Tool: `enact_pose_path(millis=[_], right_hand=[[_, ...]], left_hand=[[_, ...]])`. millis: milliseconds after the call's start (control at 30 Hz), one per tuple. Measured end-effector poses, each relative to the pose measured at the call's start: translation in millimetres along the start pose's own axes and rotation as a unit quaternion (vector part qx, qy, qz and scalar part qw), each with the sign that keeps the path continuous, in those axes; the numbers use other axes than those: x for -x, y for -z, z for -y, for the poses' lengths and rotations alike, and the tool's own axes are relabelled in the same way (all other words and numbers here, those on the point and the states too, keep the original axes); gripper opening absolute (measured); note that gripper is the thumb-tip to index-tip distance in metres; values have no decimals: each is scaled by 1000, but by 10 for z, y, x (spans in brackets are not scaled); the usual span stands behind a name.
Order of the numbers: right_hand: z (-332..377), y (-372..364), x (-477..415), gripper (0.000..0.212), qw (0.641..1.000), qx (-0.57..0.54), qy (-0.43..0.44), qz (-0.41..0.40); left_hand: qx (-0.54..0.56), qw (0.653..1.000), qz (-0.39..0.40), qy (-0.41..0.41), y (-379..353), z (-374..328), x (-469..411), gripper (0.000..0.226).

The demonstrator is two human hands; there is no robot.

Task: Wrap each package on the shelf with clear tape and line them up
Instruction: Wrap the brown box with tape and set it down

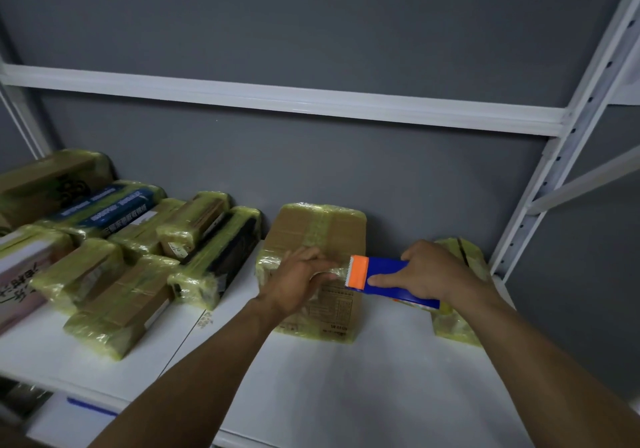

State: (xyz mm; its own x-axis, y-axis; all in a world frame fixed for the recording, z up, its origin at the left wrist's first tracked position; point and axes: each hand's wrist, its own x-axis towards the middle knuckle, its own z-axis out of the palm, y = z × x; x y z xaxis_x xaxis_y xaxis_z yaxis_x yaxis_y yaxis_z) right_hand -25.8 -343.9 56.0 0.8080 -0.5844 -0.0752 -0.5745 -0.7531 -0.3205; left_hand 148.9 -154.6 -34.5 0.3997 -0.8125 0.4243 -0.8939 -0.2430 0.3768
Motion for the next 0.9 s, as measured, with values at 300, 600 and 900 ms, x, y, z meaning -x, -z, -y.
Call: enact_pose_path(millis=[300, 600, 900], right_hand=[[6, -79, 96, 63, 1000, -23, 19, -5], [-54, -128, 75, 64, 1000, -7, 10, 1], [-44, -262, -19, 72, 1000, 2, 1, 3]], left_hand=[[3, 999, 14, -41, 232, 226, 61, 22], [-111, 993, 13, -27, 243, 123, 186, 54], [-44, 995, 21, -88, 58, 86, 125, 45]])
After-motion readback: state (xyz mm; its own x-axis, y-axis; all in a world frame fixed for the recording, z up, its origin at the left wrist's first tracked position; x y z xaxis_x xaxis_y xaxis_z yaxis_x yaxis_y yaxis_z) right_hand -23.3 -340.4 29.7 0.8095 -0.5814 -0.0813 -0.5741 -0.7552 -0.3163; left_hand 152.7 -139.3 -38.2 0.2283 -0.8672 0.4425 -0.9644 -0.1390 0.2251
